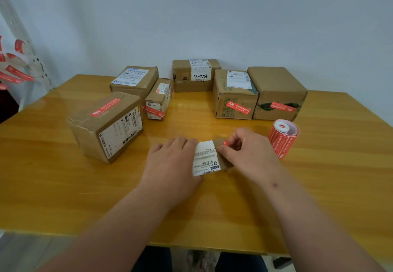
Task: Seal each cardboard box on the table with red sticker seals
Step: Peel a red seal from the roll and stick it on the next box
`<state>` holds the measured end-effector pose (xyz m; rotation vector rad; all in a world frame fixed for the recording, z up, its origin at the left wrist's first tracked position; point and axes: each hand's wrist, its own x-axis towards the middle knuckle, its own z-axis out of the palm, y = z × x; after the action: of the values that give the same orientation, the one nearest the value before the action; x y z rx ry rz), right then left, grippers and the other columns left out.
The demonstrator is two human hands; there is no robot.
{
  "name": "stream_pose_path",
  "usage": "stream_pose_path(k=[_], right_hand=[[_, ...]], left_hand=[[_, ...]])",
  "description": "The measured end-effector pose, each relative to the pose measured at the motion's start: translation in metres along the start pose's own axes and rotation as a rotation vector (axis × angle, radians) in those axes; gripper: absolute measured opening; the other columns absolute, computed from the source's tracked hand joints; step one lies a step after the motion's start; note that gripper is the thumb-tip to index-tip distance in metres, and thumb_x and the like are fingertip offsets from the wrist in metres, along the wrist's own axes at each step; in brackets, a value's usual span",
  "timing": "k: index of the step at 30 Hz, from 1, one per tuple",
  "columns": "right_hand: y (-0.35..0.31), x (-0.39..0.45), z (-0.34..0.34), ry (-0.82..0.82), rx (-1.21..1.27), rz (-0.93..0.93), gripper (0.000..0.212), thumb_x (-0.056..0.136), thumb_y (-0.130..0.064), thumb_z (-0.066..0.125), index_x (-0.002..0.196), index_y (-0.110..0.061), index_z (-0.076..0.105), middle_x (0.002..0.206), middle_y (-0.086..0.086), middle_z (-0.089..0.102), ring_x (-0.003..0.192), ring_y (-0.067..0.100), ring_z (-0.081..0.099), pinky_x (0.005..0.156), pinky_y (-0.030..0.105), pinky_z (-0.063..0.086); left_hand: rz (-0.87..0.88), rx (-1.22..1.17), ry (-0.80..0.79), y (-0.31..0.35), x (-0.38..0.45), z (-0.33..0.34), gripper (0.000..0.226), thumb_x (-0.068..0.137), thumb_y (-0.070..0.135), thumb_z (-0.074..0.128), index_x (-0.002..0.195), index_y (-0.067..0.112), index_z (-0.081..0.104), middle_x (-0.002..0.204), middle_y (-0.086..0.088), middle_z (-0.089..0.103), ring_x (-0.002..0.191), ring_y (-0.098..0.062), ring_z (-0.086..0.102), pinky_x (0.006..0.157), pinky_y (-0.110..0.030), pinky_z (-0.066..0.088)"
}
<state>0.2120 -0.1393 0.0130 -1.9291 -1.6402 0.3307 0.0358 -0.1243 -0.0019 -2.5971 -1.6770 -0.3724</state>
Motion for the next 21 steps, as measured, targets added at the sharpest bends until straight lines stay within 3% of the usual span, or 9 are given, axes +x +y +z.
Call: stream_pose_path(k=[7, 12, 16, 21], right_hand=[[-0.003, 0.001, 0.003, 0.008, -0.169, -0.116, 0.016, 0.094, -0.033, 0.056, 0.089, -0.02, 0.064, 0.084, -0.003, 0.064, 0.078, 0.015, 0.059, 0.069, 0.033, 0.051], [-0.01, -0.002, 0.005, 0.034, -0.4, -0.252, 0.021, 0.099, -0.027, 0.041, 0.084, -0.018, 0.052, 0.078, -0.002, 0.055, 0.068, 0.016, 0.053, 0.059, 0.03, 0.048], [-0.011, -0.003, 0.006, 0.034, -0.372, -0.206, 0.02, 0.097, -0.024, 0.044, 0.081, -0.016, 0.052, 0.073, -0.002, 0.052, 0.066, 0.016, 0.052, 0.057, 0.03, 0.045], [-0.003, 0.001, 0.002, 0.04, -0.116, -0.052, 0.016, 0.093, -0.029, 0.054, 0.081, -0.018, 0.057, 0.08, -0.001, 0.062, 0.071, 0.014, 0.059, 0.063, 0.033, 0.052]], left_hand=[[0.001, 0.005, 0.007, -0.003, 0.003, 0.003, 0.081, 0.082, 0.061, 0.058, 0.147, 0.032, 0.021, 0.143, 0.009, 0.036, 0.134, -0.015, 0.035, 0.109, -0.038, 0.026], [0.001, 0.011, 0.008, -0.003, 0.002, 0.004, 0.082, 0.081, 0.062, 0.058, 0.147, 0.032, 0.02, 0.144, 0.009, 0.036, 0.133, -0.016, 0.035, 0.108, -0.038, 0.026], [0.006, 0.013, 0.015, -0.004, 0.002, 0.004, 0.082, 0.081, 0.063, 0.057, 0.147, 0.031, 0.019, 0.143, 0.009, 0.036, 0.132, -0.016, 0.036, 0.108, -0.038, 0.027], [0.001, 0.01, 0.002, -0.004, 0.002, 0.004, 0.083, 0.082, 0.063, 0.057, 0.148, 0.032, 0.017, 0.145, 0.009, 0.035, 0.134, -0.016, 0.034, 0.11, -0.039, 0.025]])
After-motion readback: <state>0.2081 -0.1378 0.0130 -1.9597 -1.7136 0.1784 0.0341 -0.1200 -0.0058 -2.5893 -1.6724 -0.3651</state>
